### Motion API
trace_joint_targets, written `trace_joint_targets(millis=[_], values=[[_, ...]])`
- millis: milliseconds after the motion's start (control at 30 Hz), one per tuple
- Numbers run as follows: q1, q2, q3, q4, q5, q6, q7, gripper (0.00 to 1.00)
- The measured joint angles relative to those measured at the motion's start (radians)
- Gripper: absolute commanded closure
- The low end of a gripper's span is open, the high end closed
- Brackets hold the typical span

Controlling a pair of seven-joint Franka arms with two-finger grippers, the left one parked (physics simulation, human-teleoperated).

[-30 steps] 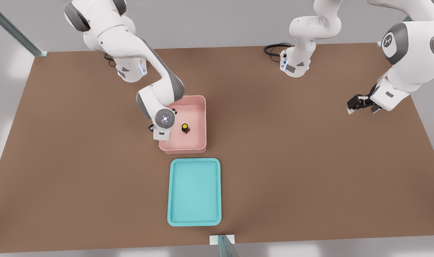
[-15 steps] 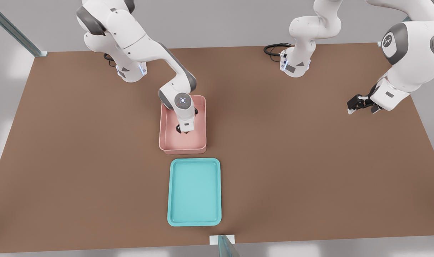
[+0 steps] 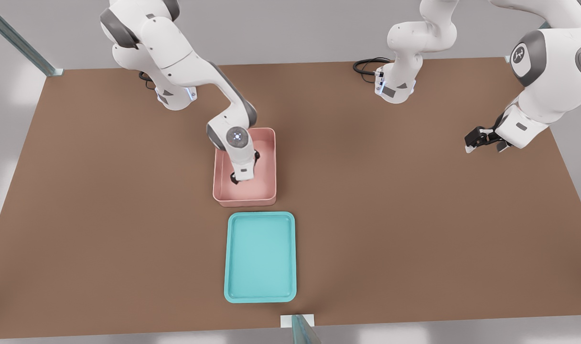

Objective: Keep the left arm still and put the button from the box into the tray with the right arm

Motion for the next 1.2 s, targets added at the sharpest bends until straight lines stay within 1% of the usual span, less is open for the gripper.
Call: trace_joint_targets(millis=[467,533,567,633,733,767,833,967,1033,1100,1200], values=[[0.013,0.046,0.000,-0.002,-0.007,0.016,-0.018,0.00],[0.013,0.049,0.001,-0.001,-0.007,0.017,-0.020,0.06],[0.013,0.052,0.001,-0.001,-0.007,0.018,-0.020,0.12],[0.014,0.058,0.003,0.000,-0.007,0.019,-0.022,0.20],[0.014,0.061,0.003,0.001,-0.007,0.021,-0.024,0.21],[0.014,0.061,0.003,0.001,-0.007,0.021,-0.024,0.23],[0.013,0.060,0.003,0.001,-0.007,0.022,-0.025,0.31],[0.013,0.057,0.003,0.003,-0.007,0.020,-0.028,0.33],[0.011,0.054,0.003,0.003,-0.007,0.018,-0.029,0.36],[0.010,0.053,0.003,0.003,-0.006,0.017,-0.031,0.36],[0.010,0.052,0.003,0.003,-0.006,0.015,-0.035,0.40]])
